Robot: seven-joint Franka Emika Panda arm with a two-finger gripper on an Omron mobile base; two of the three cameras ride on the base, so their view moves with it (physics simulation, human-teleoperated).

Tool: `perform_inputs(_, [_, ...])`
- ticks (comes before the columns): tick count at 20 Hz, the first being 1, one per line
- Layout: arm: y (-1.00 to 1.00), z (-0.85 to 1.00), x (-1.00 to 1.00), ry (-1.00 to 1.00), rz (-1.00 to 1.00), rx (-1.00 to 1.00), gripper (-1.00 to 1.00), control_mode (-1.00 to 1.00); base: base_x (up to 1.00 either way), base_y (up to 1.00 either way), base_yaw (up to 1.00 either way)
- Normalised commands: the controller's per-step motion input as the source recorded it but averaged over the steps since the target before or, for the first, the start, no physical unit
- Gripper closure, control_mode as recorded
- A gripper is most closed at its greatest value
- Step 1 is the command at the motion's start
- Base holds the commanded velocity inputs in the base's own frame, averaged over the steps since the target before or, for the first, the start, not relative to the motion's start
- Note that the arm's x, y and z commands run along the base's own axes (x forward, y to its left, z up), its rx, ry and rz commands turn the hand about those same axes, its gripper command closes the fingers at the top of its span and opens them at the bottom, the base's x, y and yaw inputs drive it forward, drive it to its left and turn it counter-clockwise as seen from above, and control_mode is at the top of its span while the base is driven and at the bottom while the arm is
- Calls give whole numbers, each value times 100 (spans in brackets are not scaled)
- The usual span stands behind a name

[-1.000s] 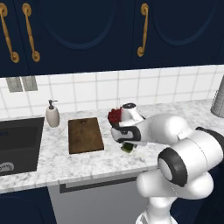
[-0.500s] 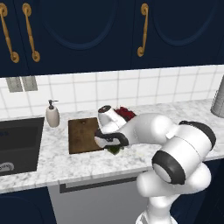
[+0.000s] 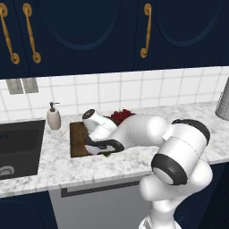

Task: Pick up the sponge from the counter and clean the cutting board by briefly scrubbing or pressing down on the cutting board. Once finished, release the sponge.

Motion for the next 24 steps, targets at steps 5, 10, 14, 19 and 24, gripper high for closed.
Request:
perform_inputs(5, [46, 16, 0, -16, 3, -7, 100, -100, 0, 0, 0])
perform_inputs(10, [32, 11, 4, 3, 21, -5, 100, -100, 0, 0, 0])
perform_inputs(14, [53, 7, 9, -1, 14, -17, 100, -100, 0, 0, 0])
perform_inputs(19, [39, 0, 13, -7, 2, -12, 100, -100, 0, 0, 0])
perform_inputs(24, [21, 0, 29, 0, 0, -6, 100, -100, 0, 0, 0])
